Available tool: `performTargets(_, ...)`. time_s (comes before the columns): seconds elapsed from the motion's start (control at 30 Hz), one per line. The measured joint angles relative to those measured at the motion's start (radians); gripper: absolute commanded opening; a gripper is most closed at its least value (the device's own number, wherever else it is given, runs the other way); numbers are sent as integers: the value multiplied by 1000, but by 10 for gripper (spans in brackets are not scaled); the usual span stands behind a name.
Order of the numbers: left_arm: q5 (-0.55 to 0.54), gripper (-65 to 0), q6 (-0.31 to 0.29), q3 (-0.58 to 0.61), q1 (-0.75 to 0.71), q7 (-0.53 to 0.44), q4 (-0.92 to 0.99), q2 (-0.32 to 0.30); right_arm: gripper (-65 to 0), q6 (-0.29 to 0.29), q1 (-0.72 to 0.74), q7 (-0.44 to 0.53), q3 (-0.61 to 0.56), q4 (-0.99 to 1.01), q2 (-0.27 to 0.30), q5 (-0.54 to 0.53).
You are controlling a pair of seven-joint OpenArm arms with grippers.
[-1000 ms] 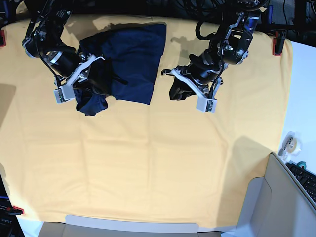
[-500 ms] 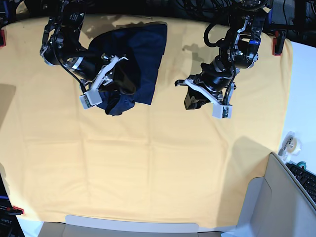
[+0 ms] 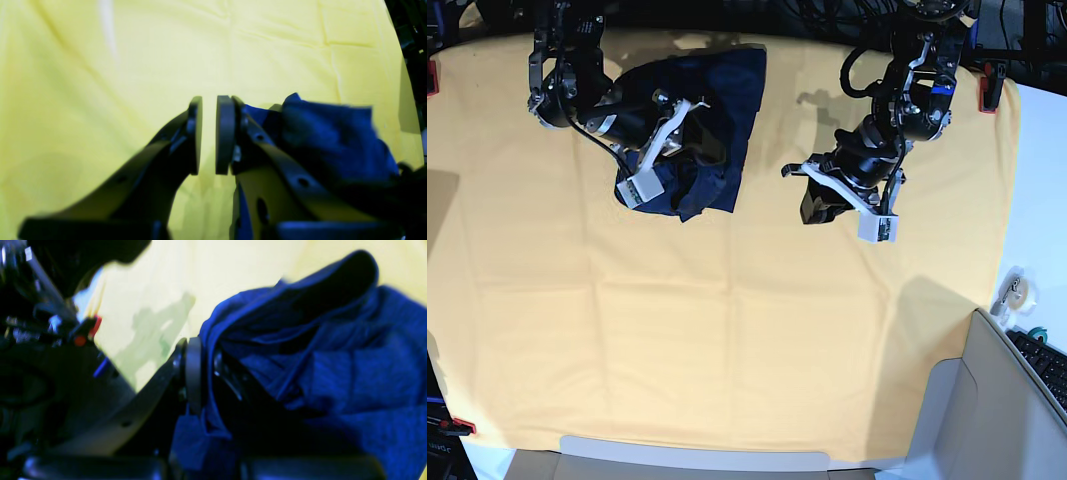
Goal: Fold the T-shirt properly
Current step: 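Fold the grasped end with the right gripper over the shirt body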
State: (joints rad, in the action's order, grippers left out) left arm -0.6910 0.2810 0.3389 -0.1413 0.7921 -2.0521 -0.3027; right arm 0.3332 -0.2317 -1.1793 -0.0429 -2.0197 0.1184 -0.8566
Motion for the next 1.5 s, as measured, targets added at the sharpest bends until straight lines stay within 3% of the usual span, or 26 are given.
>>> performTargets(0.17, 0, -571, 0, -37, 0, 11, 0, 0, -650, -65, 0, 4, -11, 0, 20, -6)
performTargets(0.4, 0, -571, 0, -45, 0, 10, 0, 0, -650, -68, 35, 2, -184, 2, 114, -2)
performTargets(0.5, 0, -571, 0, -45, 0, 11, 0, 0, -650, -64, 58, 4, -247, 9, 110, -7)
performTargets(0.77, 0, -571, 0, -45, -3, 11, 0, 0, -649, -65, 64, 2, -244, 18, 116, -3)
performTargets(0.83, 0, -570, 0, -45, -3, 11, 0, 0, -621, -65, 66, 2, -245, 18, 130, -5)
performTargets(1.0, 0, -569, 0, -45, -3, 11, 0, 0, -424, -65, 82, 3, -243, 19, 146, -2)
performTargets(1.1, 0, -569, 0, -45, -3, 11, 0, 0, -340, -65, 91, 1, -244, 19, 147, -5)
performTargets(1.3, 0, -569, 0, -45, -3, 11, 0, 0, -322, -65, 172, 2, -245, 19, 139, -9)
performTargets(1.5, 0, -569, 0, -45, -5, 11, 0, 0, -323, -60, 240, 3, -200, 19, 85, -18)
